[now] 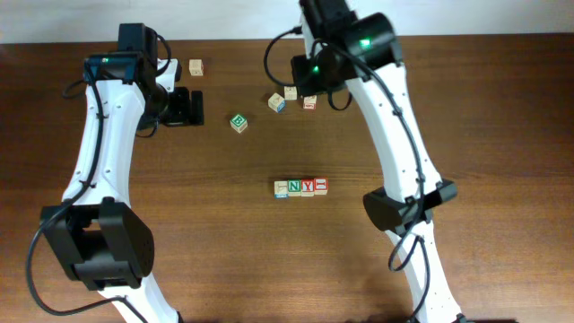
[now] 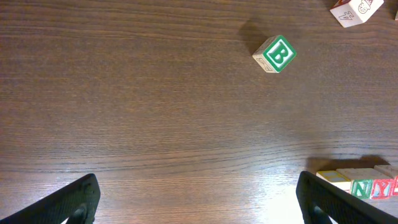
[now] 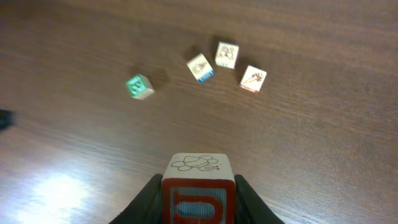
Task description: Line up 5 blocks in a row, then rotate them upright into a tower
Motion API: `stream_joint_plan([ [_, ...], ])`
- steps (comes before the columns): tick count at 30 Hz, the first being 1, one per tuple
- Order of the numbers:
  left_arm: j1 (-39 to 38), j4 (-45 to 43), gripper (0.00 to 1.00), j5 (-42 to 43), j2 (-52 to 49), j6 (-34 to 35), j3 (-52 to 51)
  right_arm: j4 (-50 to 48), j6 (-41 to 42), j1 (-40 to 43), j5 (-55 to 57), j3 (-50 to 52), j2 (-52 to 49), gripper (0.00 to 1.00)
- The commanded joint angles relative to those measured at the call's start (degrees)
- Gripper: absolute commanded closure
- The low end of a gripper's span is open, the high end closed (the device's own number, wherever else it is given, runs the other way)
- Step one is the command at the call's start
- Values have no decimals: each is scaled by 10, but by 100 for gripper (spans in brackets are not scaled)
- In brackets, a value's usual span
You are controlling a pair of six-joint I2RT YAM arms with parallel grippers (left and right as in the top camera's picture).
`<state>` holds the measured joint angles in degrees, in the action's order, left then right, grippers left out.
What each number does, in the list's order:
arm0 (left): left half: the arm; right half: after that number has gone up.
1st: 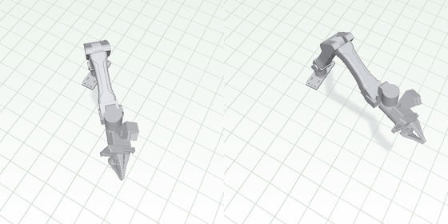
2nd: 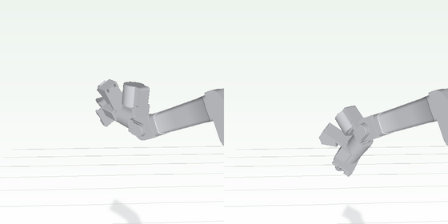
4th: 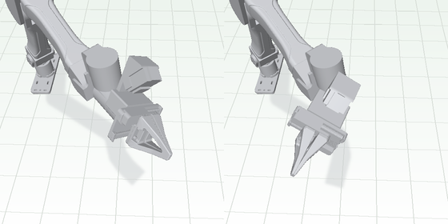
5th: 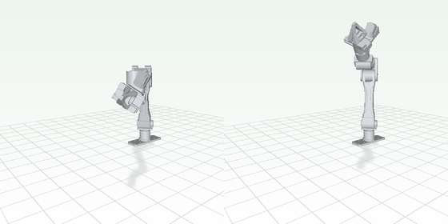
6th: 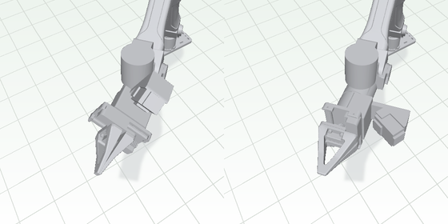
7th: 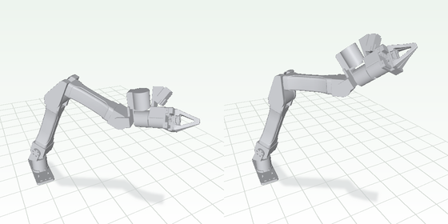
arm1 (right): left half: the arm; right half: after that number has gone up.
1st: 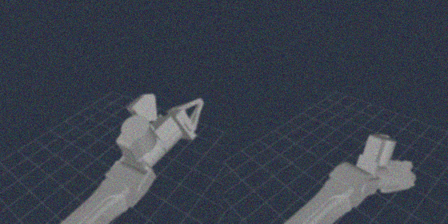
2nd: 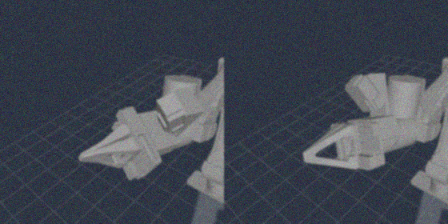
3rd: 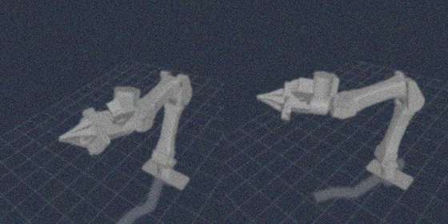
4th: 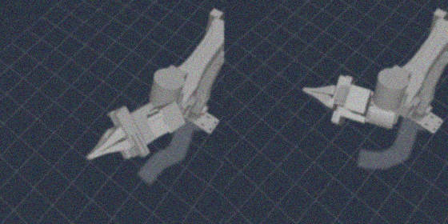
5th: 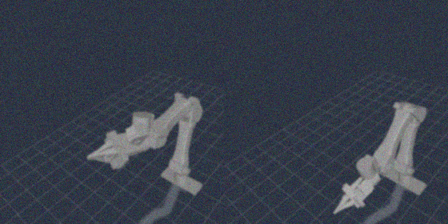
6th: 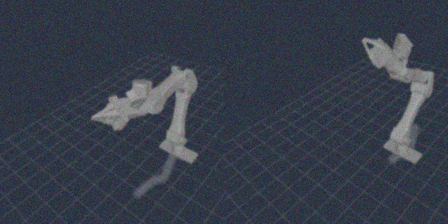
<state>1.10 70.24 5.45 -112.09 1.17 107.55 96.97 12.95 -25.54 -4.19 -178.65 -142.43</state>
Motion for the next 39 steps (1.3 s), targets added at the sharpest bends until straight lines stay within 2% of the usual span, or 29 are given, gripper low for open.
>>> stream_joint_plan([
  [1,1,-1,1,-4,-5,6,11,4,10,6,-30,-5,61,74],
  [6,1,-1,1,-4,-5,6,11,4,10,7,-36,75,169,73],
  [12,1,-1,1,-4,-5,6,11,4,29,13,-20,309,328,73],
  [14,1,-1,1,-4,-5,6,11,4,71,13,12,392,357,73],
  [17,1,-1,1,-4,-5,6,11,0,90,13,19,475,358,73],
  [24,1,-1,1,-4,-5,6,11,-175,116,23,10,752,357,75],
  [28,1,-1,1,-4,-5,6,11,-279,115,43,-3,872,357,74],
  [33,1,-1,1,-4,-5,6,11,-381,116,47,-3,972,356,74],
  [39,1,-1,1,-4,-5,6,11,-463,115,46,-3,1037,350,74],
])
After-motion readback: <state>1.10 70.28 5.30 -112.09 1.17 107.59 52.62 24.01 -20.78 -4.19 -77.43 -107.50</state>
